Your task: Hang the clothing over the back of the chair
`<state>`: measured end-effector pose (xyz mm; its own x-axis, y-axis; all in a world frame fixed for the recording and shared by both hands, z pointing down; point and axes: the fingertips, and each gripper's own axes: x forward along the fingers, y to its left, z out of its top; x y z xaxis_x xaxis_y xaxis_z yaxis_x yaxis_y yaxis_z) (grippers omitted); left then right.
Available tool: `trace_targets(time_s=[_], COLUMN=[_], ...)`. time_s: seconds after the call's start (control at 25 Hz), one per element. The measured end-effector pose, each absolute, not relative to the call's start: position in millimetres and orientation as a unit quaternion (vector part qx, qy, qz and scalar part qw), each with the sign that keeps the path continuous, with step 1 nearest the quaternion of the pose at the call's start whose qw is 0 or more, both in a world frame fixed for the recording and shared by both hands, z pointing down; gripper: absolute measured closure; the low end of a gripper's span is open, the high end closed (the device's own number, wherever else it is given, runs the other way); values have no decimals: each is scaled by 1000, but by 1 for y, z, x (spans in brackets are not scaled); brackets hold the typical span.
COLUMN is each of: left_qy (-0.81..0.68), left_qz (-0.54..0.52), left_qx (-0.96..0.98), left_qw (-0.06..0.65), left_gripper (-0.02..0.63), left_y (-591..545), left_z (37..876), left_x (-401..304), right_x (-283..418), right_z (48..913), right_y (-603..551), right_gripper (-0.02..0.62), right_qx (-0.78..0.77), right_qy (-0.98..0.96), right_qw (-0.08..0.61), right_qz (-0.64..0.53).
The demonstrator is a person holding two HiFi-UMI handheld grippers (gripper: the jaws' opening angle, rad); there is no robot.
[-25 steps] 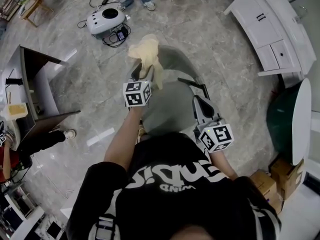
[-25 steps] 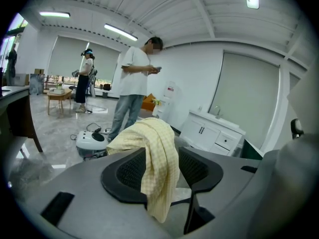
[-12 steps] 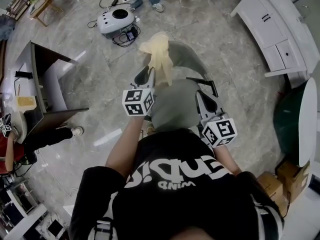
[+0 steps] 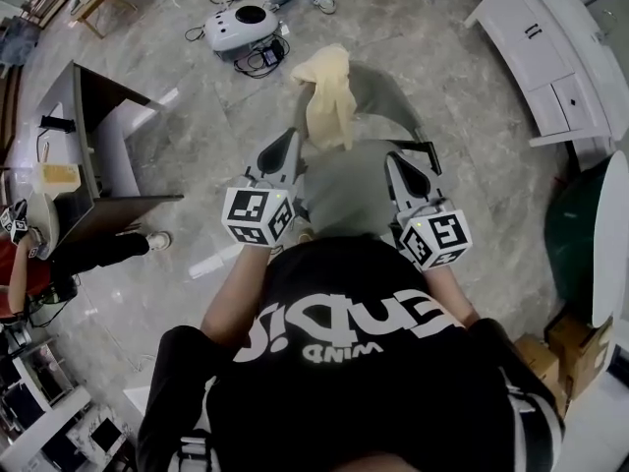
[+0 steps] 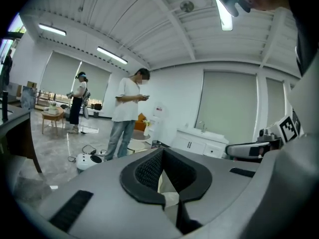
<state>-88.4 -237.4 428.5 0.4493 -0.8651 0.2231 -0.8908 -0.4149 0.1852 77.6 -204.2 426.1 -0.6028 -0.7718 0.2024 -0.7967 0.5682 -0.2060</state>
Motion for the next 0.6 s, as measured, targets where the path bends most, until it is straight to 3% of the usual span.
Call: trace_targets(time_s=[0.6], left_qy=[-565], left_qz=[28], left_qx=[818], left_qw=[103], left_gripper=[589], left_y=[-160], left_z=[408], left_x=[-166], right_x=[25], right_z=[414], right_y=[-194], right_gripper=[581], right_qx=[415], right_qy=[-902], right_qw=[38], right_qz=[116])
